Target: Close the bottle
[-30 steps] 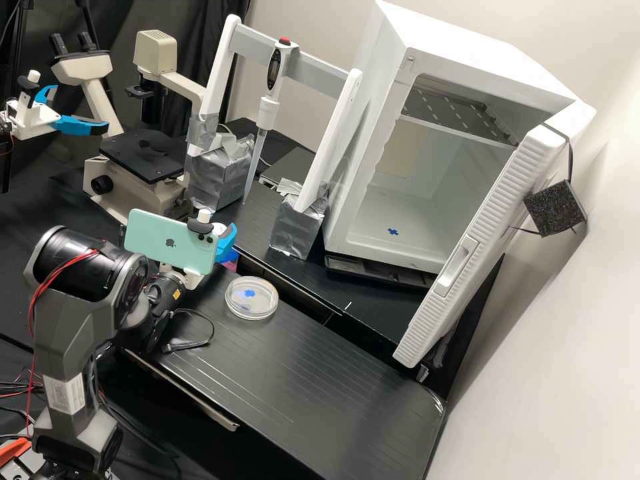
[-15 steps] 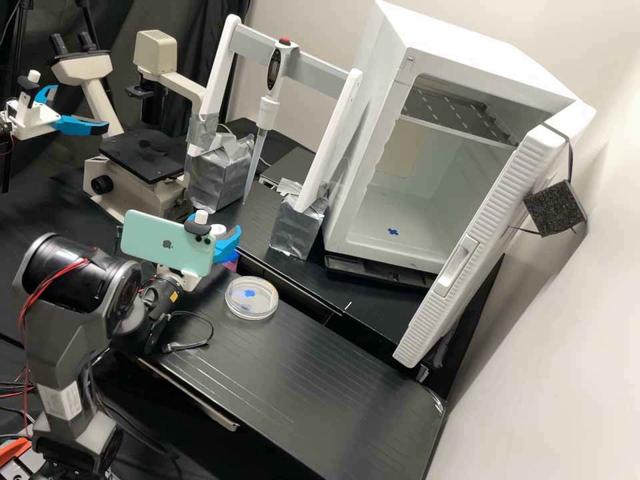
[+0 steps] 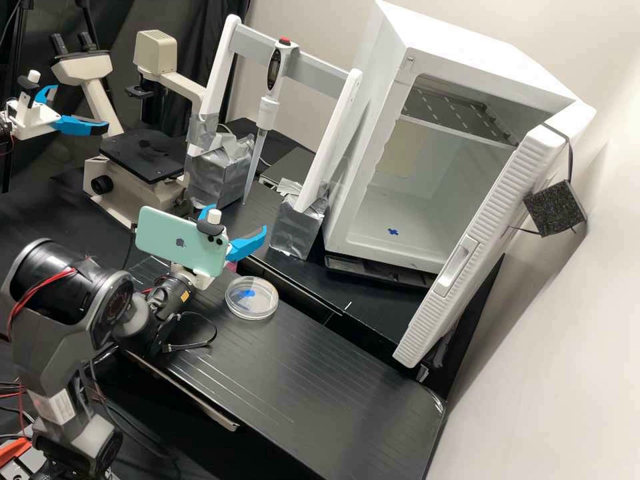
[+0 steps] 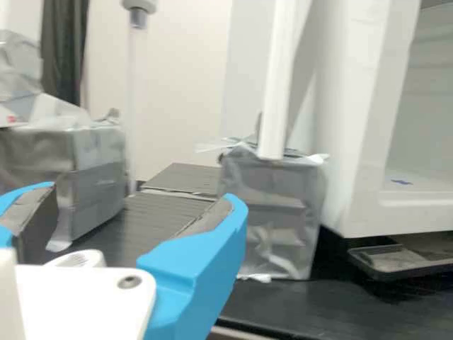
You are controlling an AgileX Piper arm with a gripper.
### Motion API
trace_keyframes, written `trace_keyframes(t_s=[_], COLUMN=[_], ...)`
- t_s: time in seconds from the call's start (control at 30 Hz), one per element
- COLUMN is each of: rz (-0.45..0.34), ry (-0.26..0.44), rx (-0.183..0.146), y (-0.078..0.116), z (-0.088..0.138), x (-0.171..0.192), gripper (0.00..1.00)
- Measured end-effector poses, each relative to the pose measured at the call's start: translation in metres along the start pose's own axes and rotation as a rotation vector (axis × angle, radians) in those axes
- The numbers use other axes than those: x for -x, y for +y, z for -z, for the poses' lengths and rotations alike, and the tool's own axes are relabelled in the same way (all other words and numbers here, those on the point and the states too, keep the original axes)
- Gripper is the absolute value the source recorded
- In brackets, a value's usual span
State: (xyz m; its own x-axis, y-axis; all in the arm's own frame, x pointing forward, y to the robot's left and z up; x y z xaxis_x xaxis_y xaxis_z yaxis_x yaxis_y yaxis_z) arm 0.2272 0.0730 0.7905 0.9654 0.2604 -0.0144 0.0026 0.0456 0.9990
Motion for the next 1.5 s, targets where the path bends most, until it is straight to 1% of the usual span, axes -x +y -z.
trace_keyframes(t_s=[0.2, 0.47, 0.57, 0.73, 0.9, 0.97, 1.17, 1.2, 1.3, 1.43, 1.47, 1.5], rz=[-0.003, 0.022, 0.028, 0.021, -0.011, -0.017, -0.027, -0.031, -0.056, -0.09, -0.113, -0.127], ry=[-0.02, -0.042, -0.061, -0.098, -0.119, -0.125, -0.119, -0.116, -0.106, -0.076, -0.073, -0.073], rx=[0.001, 0.002, 0.004, 0.009, 0.004, -0.008, -0.029, -0.029, -0.047, -0.081, -0.1, -0.106], y=[-0.001, -0.007, -0.009, -0.008, -0.002, 0.0, 0.002, 0.003, 0.01, 0.019, 0.022, 0.024], z=[-0.005, -0.011, -0.015, -0.025, -0.031, -0.033, -0.031, -0.03, -0.027, -0.018, -0.016, -0.014], x=[-0.006, -0.01, -0.011, -0.012, -0.012, -0.011, -0.01, -0.01, -0.004, 0.006, 0.011, 0.014], gripper=[1.0, 1.0, 1.0, 1.0, 1.0, 1.0, 1.0, 1.0, 1.0, 1.0, 1.0, 1.0])
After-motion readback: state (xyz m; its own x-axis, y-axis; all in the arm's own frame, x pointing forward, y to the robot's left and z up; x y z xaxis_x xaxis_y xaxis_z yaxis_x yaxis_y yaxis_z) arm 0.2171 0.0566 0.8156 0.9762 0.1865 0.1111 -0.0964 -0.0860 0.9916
